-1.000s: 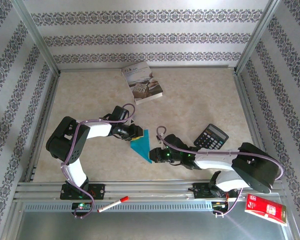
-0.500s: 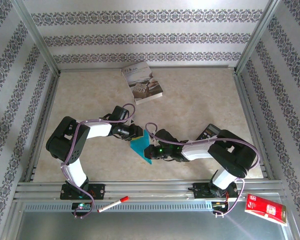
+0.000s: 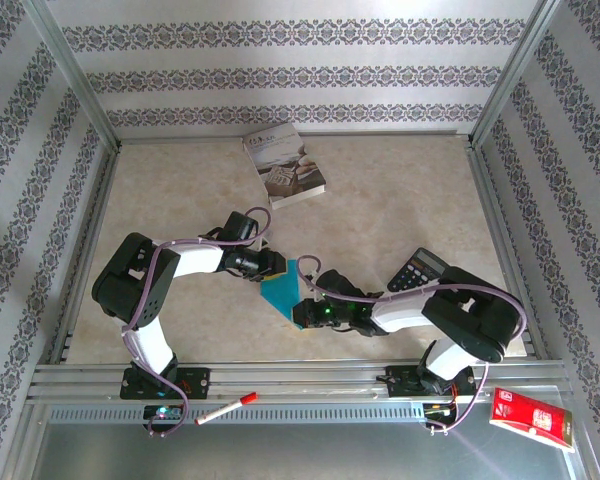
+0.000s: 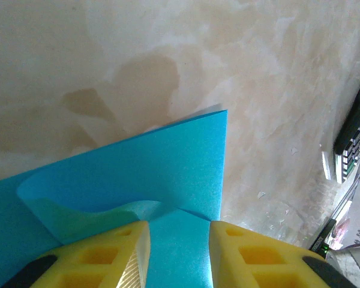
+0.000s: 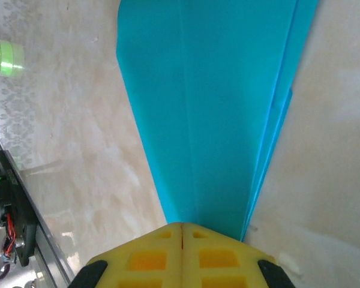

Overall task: Fold a paper plane with a square sheet of paper (pick it up from the middle)
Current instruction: Perform the fourth fold on the wing at the bottom-center of the table.

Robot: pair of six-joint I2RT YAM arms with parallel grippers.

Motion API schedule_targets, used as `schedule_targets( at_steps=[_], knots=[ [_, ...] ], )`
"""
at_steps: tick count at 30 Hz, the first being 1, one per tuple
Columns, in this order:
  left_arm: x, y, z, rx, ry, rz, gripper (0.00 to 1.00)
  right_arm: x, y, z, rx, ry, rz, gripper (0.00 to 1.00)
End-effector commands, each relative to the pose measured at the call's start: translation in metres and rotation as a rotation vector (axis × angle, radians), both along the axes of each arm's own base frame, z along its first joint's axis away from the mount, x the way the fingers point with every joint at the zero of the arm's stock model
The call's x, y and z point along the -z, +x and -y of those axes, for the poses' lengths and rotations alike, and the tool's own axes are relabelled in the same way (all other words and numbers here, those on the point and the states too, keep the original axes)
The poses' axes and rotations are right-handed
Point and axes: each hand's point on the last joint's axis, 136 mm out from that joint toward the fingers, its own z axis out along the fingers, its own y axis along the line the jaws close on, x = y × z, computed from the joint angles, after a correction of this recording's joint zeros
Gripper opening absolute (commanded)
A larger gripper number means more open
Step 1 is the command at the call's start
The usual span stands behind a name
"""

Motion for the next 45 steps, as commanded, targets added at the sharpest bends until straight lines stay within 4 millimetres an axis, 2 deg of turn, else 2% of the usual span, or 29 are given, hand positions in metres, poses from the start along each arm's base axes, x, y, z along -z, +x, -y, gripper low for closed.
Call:
schedule_targets(
  at_steps=[1,9,15,18,26,29,32,38,45],
  knots=[
    [0.037,-0.013,-0.028,-0.035,0.151,-0.081,0.33,0.035,-0.042,0.029,-0.025,-0.131,-0.136,0.04],
    [0.038,-0.014,-0.031,-0.037,0.163,-0.082,0.32,0.047,-0.067,0.046,-0.036,-0.180,-0.170,0.03],
    [0.038,-0.014,-0.031,-0.038,0.164,-0.083,0.33,0.045,-0.073,0.053,-0.034,-0.182,-0.175,0.02],
    [0.038,-0.013,-0.030,-0.038,0.163,-0.082,0.33,0.029,-0.064,0.046,-0.029,-0.135,-0.138,0.03],
    [0.038,-0.014,-0.029,-0.035,0.158,-0.089,0.33,-0.041,-0.009,0.017,0.032,0.043,0.009,0.04],
    [0.038,-0.014,-0.029,-0.037,0.155,-0.088,0.33,-0.050,0.003,0.009,0.027,0.053,0.032,0.04],
    [0.038,-0.014,-0.029,-0.035,0.154,-0.087,0.33,-0.048,0.010,0.001,0.011,0.043,0.031,0.04],
    [0.038,-0.015,-0.029,-0.033,0.156,-0.088,0.33,-0.031,0.016,-0.009,-0.007,0.012,0.005,0.04],
    [0.036,-0.014,-0.028,-0.031,0.154,-0.084,0.33,-0.004,0.012,0.000,-0.005,-0.036,-0.043,0.03]
  ],
)
